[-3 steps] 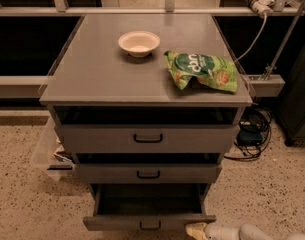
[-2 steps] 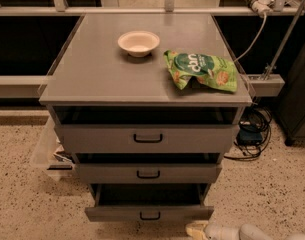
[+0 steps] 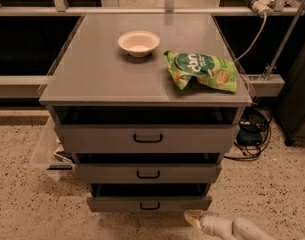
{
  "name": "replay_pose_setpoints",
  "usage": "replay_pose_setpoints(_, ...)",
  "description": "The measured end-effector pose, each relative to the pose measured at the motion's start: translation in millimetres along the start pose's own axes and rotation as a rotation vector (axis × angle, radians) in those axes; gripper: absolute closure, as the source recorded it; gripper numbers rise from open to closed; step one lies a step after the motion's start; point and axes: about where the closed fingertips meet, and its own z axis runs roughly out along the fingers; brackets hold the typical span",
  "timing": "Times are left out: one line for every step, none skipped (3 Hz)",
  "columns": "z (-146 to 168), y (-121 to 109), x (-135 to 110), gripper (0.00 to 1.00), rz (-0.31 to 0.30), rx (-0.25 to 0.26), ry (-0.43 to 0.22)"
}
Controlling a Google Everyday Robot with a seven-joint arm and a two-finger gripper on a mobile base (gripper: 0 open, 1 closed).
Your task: Close bottom drawer
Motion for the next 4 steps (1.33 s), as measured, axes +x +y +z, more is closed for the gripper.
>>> replay_pose_setpoints(8.2,-15.6,-14.5,1.00,-0.047,0.082,-0.008)
replay_pose_setpoints(12.7,-25.4,-21.2,1.00,-0.068,0.128,-0.011)
replay_pose_setpoints(15.5,-32.8,-26.0,1.00,-0.079,0.156,-0.009)
replay_pose_setpoints(20.3,-44.6,-45.5,1.00,-0.118,0.184,-0.014)
